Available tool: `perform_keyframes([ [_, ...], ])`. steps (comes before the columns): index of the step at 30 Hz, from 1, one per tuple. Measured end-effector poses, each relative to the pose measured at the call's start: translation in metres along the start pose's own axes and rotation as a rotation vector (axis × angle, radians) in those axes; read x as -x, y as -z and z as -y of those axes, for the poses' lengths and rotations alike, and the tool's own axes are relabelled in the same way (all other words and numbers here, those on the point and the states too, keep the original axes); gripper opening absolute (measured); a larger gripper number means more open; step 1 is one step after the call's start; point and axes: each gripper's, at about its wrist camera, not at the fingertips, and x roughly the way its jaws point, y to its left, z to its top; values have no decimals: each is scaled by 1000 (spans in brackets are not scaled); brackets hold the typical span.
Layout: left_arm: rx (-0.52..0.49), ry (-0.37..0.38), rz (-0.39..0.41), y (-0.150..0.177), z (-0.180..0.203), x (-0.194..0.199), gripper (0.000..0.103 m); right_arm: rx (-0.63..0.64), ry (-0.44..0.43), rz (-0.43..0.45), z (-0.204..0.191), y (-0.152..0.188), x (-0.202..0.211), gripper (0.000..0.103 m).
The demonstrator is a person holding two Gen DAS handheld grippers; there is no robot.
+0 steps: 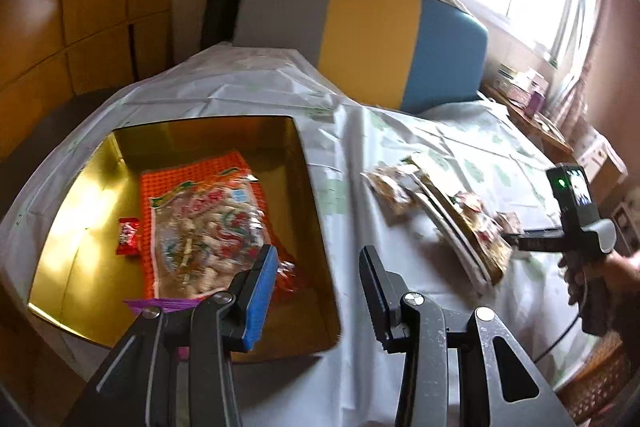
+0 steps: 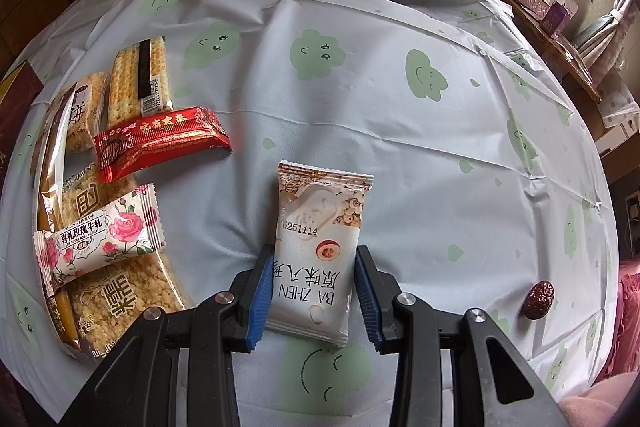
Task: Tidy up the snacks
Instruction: 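Place the red candy into the gold box and open the left gripper, then carry the white BA ZHEN pack into the gold box and open the right gripper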
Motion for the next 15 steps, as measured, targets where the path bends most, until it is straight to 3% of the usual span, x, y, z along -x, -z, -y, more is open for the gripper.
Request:
perform_keyframes([
  [7,-84,58,-30,10,29,-4,42,7,2,-1,0,-1,0,39],
  [15,-224,184,-90,38,72,-18,42,18,11,0,-3,-1,2,38],
])
